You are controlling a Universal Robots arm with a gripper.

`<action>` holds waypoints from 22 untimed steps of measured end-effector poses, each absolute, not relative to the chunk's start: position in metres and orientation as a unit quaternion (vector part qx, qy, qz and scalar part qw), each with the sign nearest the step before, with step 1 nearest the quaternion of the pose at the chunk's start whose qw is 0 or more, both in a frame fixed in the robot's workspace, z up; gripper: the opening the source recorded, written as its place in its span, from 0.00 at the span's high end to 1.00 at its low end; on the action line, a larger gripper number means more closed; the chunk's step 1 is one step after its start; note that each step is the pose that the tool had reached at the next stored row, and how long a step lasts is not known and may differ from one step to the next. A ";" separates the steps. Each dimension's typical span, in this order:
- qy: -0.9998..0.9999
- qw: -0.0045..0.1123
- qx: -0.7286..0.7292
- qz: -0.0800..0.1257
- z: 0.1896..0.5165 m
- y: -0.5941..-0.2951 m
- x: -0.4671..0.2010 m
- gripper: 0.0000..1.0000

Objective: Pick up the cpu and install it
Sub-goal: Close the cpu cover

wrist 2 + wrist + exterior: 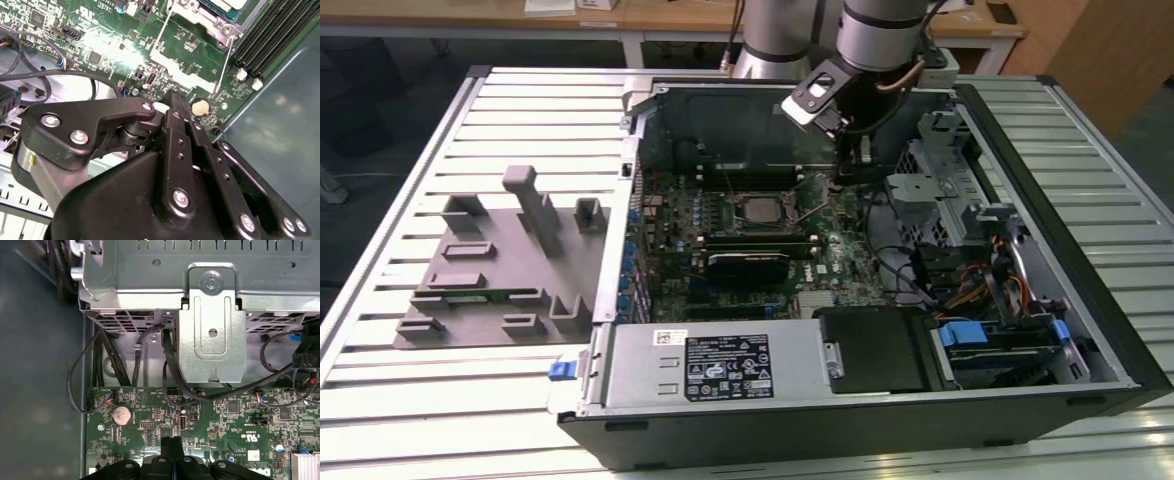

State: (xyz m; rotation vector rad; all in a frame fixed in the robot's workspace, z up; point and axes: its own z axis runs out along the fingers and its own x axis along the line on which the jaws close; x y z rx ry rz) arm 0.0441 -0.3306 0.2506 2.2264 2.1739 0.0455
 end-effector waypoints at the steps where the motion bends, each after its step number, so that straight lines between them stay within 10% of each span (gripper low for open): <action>1: 0.698 0.015 0.715 0.015 0.249 -0.331 0.044 0.89; 22: 0.698 0.014 0.716 0.016 0.238 -0.331 0.034 0.89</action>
